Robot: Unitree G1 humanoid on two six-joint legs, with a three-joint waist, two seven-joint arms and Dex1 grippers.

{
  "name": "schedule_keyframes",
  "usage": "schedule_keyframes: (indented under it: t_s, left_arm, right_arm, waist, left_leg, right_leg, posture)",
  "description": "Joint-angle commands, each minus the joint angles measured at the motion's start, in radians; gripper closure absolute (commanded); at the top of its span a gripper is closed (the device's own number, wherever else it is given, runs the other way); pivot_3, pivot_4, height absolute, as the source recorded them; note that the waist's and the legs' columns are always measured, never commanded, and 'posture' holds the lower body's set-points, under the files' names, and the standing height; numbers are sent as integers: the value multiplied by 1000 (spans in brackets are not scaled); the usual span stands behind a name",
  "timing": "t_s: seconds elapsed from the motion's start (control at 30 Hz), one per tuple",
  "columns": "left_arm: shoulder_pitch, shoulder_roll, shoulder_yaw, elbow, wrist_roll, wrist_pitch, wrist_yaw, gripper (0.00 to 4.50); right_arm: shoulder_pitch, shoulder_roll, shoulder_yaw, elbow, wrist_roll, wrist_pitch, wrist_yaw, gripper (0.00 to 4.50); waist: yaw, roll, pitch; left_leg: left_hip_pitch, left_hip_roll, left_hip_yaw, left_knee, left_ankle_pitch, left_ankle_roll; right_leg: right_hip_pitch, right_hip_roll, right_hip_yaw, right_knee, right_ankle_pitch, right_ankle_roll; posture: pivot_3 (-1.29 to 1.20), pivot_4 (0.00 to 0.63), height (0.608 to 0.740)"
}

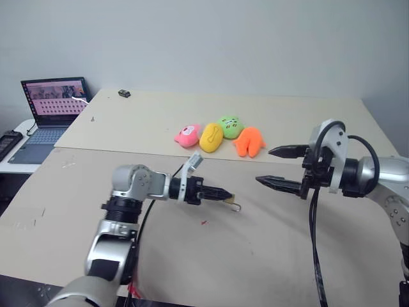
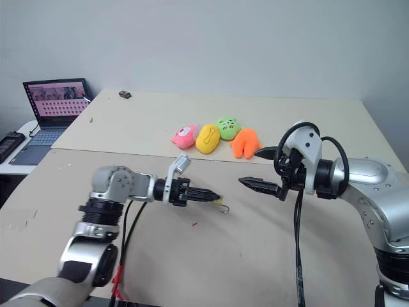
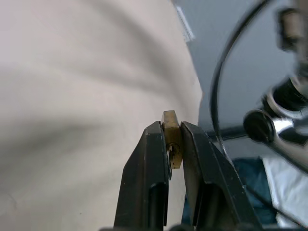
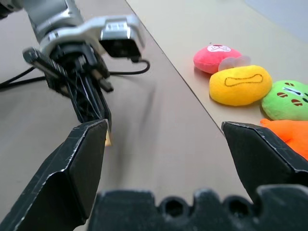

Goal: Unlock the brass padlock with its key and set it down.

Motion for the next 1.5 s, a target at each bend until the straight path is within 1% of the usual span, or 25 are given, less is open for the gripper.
schedule_keyframes:
  t_s: [0.03, 0.27, 0.4, 0.53, 0.57, 0.63, 0.67, 0.77, 0.8, 0.9, 0.97, 1.0, 1.03, 1.1, 1.17, 1.2, 1.23, 1.27, 1.33, 1.4, 1.5]
  left_arm:
    - [15, -55, 62, -31, 18, 50, 107, 4464]
    - [13, -146, 112, -8, 68, 59, 274, 4464]
    - [38, -146, 87, 14, 60, 59, 331, 4464]
    - [52, -143, 100, 33, 23, 59, 377, 4464]
    - [55, -134, 98, 33, 13, 59, 380, 3667]
    - [56, -110, 89, 35, -15, 59, 382, 3329]
    - [55, -96, 87, 38, -30, 59, 383, 2864]
    - [44, -38, 109, 54, -69, 59, 395, 1806]
    - [40, -17, 119, 62, -79, 59, 399, 1387]
    - [24, 66, 151, 84, -85, 59, 394, 389]
    - [13, 117, 165, 96, -70, 57, 378, 24]
    - [7, 152, 157, 102, -64, 37, 356, 24]
    - [3, 196, 130, 108, -52, -7, 318, 24]
    - [3, 280, 47, 88, -19, -131, 210, 24]
    - [30, 386, -95, -6, 57, -364, 9, 24]
    - [56, 443, -163, -61, 122, -529, -94, 24]
    - [72, 477, -202, -92, 153, -628, -174, 24]
    - [81, 496, -222, -102, 171, -692, -225, 24]
    - [102, 516, -216, -129, 199, -834, -289, 24]
    - [133, 536, -215, -183, 239, -980, -343, 24]
    - [179, 557, -216, -263, 274, -1094, -381, 24]
  right_arm:
    - [11, 3, -33, -51, 27, 20, -40, 58]
    - [10, 14, -37, -67, 41, 30, -83, 58]
    - [10, 30, -43, -68, 71, 43, -108, 58]
    - [14, 31, -42, -66, 75, 42, -118, 58]
    - [15, 32, -43, -67, 78, 43, -121, 0]
    - [16, 34, -42, -65, 82, 45, -125, 0]
    - [18, 33, -41, -64, 83, 43, -126, 0]
    - [23, 27, -37, -57, 81, 36, -126, 0]
    - [25, 26, -36, -54, 79, 33, -125, 0]
    - [30, 18, -22, -43, 62, 18, -114, 0]
    - [31, 17, -15, -35, 53, 10, -107, 0]
    - [30, 18, -11, -31, 51, 6, -103, 0]
    - [27, 19, -6, -26, 50, 5, -98, 0]
    - [23, 19, 2, -19, 51, 8, -84, 0]
    - [32, 6, 5, -19, 66, 22, -51, 0]
    - [42, -4, 6, -20, 64, 18, -32, 0]
    - [50, -11, 6, -18, 61, 13, -17, 0]
    - [54, -15, 6, -16, 58, 9, -9, 0]
    - [86, -39, -9, -21, 75, 16, 33, 0]
    - [135, -73, -31, -34, 91, 27, 84, 0]
    - [213, -112, -79, -51, 125, 39, 130, 0]
  waist:
    - [-2, -1, 0]
    - [-2, 0, 0]
    - [-4, 0, 0]
    - [-4, -1, 0]
    - [-4, -1, 0]
    - [-4, -1, 0]
    - [-5, -1, 0]
    - [-7, -1, 0]
    - [-9, -1, 0]
    - [-18, -2, 1]
    - [-22, -3, 1]
    - [-23, -3, 1]
    - [-25, -3, 2]
    - [-27, -3, 2]
    - [-27, -4, 4]
    - [-25, -2, 4]
    - [-21, -1, 3]
    - [-17, -1, 3]
    - [-6, -1, 3]
    - [10, 0, 3]
    - [17, 0, 2]
  left_leg:
    - [0, 0, 0, 0, 0, 0]
    - [1, 0, 0, -1, 1, -1]
    - [1, 0, 1, -1, 2, -3]
    - [1, -1, 1, -5, 4, -6]
    - [2, -1, 1, -6, 4, -7]
    - [2, -1, 1, -6, 4, -7]
    - [1, -1, 1, -7, 4, -7]
    - [2, -1, 1, -9, 6, -10]
    - [2, -1, 1, -10, 7, -11]
    - [5, -1, 1, -12, 8, -13]
    - [11, 0, 1, -13, 8, -13]
    - [13, 1, 1, -14, 7, -13]
    - [15, 2, 1, -15, 8, -13]
    - [18, 2, 1, -15, 8, -14]
    - [24, 3, 2, -16, 10, -17]
    - [24, 3, 4, -16, 10, -18]
    - [24, 2, 5, -17, 10, -19]
    - [24, 3, 8, -18, 10, -20]
    - [22, 3, 10, -19, 10, -23]
    - [16, 1, 10, -17, 8, -21]
    - [6, -1, 10, -14, 5, -16]
  right_leg:
    - [0, 0, 0, 1, 0, 0]
    - [0, 0, 0, 0, 0, 0]
    - [0, 0, 1, -1, 0, 0]
    - [1, -1, 1, -1, 0, 0]
    - [1, -1, 1, -2, 0, 0]
    - [1, -1, 0, -1, 0, 0]
    - [1, -1, 1, -1, 0, 0]
    - [2, -1, 1, -1, 0, 0]
    - [3, -1, 0, -1, 0, 0]
    - [4, 0, 0, -3, 0, 0]
    - [10, 2, 0, -7, -1, 1]
    - [12, 2, -1, -9, -2, 4]
    - [13, 3, -1, -9, -4, 6]
    - [14, 4, -1, -9, -4, 7]
    - [13, 4, -1, -8, -4, 7]
    - [13, 4, -1, -8, -4, 6]
    - [13, 3, -1, -8, -3, 5]
    - [12, 2, 0, -9, 0, 0]
    - [12, 1, 0, -11, 0, -1]
    - [10, -2, 0, -13, 0, -1]
    - [6, -6, 0, -12, 0, -1]
  posture:
    - [0, 150, 650]
    - [0, 150, 650]
    - [0, 150, 650]
    - [0, 150, 650]
    - [0, 150, 650]
    - [0, 150, 650]
    - [0, 150, 650]
    - [0, 150, 650]
    - [0, 150, 650]
    - [0, 150, 650]
    - [0, 150, 650]
    - [0, 150, 650]
    - [0, 150, 650]
    - [0, 150, 650]
    - [0, 150, 650]
    - [0, 150, 650]
    - [0, 150, 650]
    - [0, 150, 650]
    - [0, 150, 650]
    - [0, 150, 650]
    - [0, 150, 650]
